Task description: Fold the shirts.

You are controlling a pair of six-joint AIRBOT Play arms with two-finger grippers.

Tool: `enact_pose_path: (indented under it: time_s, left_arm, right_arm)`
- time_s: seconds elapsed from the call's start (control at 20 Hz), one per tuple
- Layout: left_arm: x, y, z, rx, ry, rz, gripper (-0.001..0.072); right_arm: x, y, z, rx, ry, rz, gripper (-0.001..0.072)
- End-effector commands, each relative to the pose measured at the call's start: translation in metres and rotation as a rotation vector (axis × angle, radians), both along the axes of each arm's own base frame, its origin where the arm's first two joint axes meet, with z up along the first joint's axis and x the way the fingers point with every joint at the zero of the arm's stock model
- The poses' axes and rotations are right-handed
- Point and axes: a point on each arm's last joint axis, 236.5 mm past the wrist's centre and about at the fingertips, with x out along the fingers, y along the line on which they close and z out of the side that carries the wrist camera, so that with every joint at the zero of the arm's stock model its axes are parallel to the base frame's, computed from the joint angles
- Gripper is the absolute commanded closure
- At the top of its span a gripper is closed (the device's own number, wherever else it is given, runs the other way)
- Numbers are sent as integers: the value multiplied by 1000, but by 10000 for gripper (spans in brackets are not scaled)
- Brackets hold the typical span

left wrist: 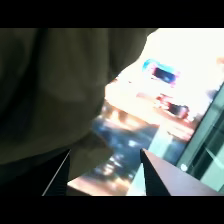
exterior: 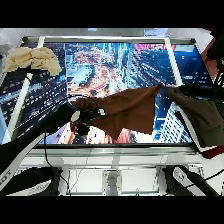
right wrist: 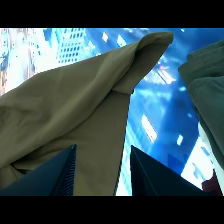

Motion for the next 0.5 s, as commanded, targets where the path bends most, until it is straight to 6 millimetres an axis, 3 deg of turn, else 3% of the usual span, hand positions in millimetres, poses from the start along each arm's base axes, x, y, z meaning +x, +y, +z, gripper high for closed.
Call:
enact_pose_path:
  time_s: [0.0,0.15,0.2,0.3,0.35,0.45]
  left_arm:
    - [-8,-9,-12,-19,52,-44,245]
    - [7,-20,-27,-43,8,-60,247]
    - [14,-22,-31,-43,-14,-65,342]
    - [27,-25,-34,-50,-62,-75,655]
    - [33,-27,-33,-55,-88,-80,695]
    - [40,-31,-30,-68,-119,-82,695]
  right_arm:
    - [-1,1,-1,4,4,2,325]
    - [-2,2,-2,6,9,6,325]
    - [-3,3,-2,8,14,10,325]
    - [-6,5,-4,12,25,19,326]
    - [-6,5,-4,12,27,21,326]
    - [-6,5,-4,12,27,21,325]
